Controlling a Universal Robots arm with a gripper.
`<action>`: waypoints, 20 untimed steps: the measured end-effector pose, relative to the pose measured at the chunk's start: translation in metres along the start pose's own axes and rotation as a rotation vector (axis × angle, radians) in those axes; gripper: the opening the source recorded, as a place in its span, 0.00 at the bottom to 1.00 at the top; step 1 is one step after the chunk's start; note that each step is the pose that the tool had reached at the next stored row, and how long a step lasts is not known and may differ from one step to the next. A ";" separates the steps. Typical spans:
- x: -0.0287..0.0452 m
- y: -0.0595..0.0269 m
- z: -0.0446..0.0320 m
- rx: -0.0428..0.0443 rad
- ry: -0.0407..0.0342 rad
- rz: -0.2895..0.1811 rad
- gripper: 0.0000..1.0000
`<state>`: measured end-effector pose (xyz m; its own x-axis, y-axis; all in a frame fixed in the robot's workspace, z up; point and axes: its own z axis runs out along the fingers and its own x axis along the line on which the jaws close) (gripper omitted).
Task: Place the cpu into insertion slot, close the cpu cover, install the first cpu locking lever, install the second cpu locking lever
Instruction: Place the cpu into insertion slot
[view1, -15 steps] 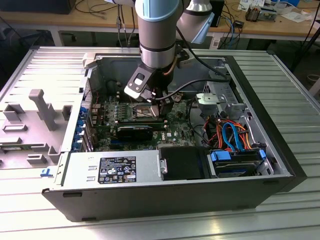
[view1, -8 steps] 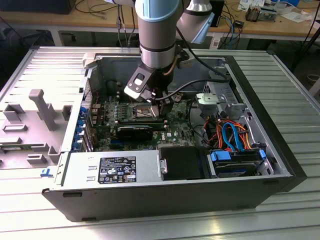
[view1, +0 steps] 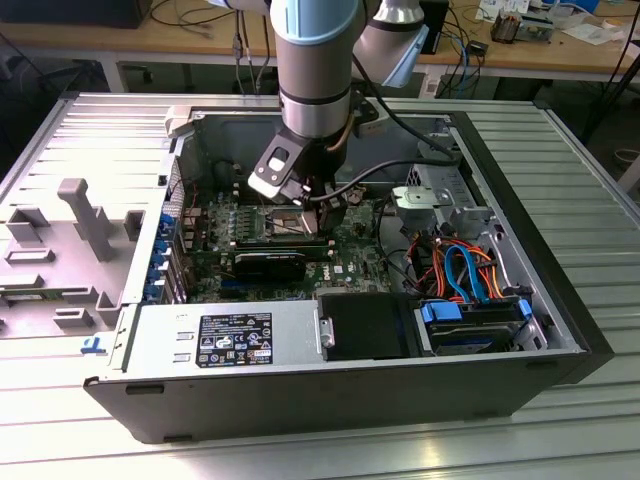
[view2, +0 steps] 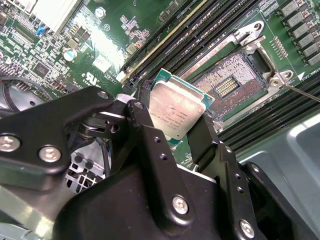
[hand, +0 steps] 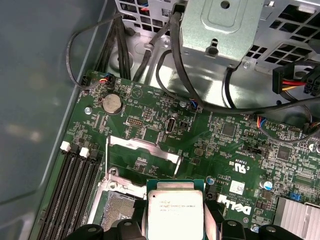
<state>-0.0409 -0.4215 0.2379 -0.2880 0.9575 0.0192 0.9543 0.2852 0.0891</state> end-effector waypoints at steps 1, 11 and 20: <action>0.0000 0.0000 0.0003 0.0000 -0.0001 0.001 0.54; 0.0000 -0.0001 0.0016 -0.0001 -0.0007 0.008 0.54; 0.0000 -0.0002 0.0027 -0.0003 -0.0013 0.014 0.54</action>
<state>-0.0409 -0.4215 0.2352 -0.2742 0.9615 0.0192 0.9583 0.2715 0.0891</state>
